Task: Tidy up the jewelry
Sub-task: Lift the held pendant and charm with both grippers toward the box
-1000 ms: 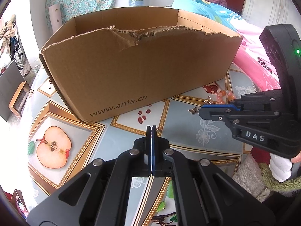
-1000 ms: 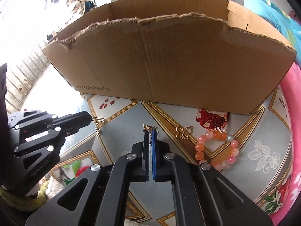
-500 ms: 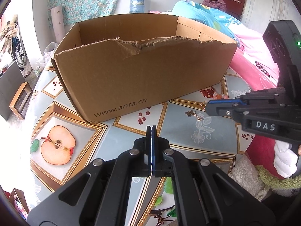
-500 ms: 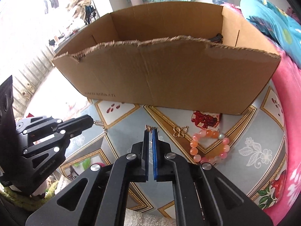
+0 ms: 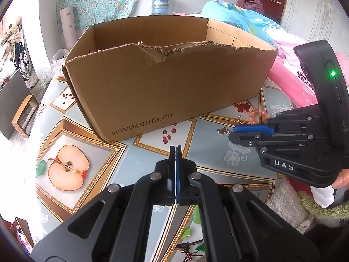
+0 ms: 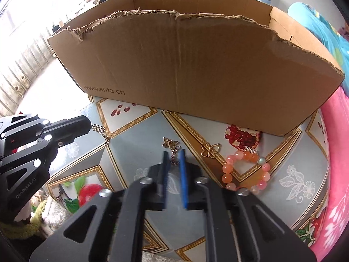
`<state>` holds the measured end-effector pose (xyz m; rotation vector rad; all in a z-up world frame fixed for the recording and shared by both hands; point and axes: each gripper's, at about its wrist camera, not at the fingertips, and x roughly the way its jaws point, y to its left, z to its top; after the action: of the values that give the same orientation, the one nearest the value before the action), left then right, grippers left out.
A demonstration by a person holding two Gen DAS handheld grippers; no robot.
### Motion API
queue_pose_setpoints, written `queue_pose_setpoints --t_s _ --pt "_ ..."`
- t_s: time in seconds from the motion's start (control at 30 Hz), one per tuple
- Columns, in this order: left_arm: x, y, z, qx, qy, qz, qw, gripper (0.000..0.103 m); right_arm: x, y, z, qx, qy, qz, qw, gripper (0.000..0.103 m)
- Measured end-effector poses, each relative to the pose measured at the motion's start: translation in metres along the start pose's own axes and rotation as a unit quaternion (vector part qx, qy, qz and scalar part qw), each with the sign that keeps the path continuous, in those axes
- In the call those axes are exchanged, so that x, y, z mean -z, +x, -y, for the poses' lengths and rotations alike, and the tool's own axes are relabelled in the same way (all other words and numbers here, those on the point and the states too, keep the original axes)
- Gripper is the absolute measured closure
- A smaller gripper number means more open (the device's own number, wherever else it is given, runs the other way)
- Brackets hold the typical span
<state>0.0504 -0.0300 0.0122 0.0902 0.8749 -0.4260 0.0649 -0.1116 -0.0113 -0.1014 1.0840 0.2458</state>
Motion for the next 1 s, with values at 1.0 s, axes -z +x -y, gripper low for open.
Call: queue_pose_setpoints --t_s 1.0 --pt "0.000 -0.008 0.005 0.000 0.000 0.009 1.0000 0.103 0.005 -0.023 0.022 -0.028 0.049 0.002 0.998 0.074"
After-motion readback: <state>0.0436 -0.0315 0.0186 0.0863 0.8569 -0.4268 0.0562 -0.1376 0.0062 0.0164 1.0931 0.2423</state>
